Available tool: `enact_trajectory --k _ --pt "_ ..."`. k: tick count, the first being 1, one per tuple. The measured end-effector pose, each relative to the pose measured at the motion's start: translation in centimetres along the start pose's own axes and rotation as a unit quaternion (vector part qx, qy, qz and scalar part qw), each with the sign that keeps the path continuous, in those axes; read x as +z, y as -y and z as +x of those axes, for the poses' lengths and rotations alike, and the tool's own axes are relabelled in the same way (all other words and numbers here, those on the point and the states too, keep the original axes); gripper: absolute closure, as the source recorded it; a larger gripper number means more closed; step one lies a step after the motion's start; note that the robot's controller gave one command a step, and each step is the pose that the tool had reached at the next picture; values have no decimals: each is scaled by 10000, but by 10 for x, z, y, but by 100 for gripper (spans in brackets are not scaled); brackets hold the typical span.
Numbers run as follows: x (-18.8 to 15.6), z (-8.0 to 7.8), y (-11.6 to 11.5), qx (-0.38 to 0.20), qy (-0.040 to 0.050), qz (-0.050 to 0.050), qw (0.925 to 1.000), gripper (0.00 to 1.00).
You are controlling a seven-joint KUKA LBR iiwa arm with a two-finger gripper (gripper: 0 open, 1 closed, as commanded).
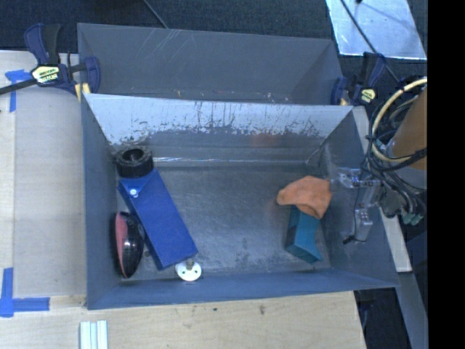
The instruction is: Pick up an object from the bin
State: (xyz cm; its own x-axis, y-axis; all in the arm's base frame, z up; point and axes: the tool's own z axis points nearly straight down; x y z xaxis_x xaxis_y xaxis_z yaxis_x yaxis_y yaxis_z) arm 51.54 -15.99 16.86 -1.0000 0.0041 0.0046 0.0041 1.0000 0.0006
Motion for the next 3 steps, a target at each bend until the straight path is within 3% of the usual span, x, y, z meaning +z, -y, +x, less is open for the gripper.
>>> enact_trajectory --k 1,2,3 --pt "-4 -2 -1 -18 41 9 10000 0" --pt "44 -29 -21 216 81 18 9997 0" --pt "64 -36 -29 318 102 7 9994 0"
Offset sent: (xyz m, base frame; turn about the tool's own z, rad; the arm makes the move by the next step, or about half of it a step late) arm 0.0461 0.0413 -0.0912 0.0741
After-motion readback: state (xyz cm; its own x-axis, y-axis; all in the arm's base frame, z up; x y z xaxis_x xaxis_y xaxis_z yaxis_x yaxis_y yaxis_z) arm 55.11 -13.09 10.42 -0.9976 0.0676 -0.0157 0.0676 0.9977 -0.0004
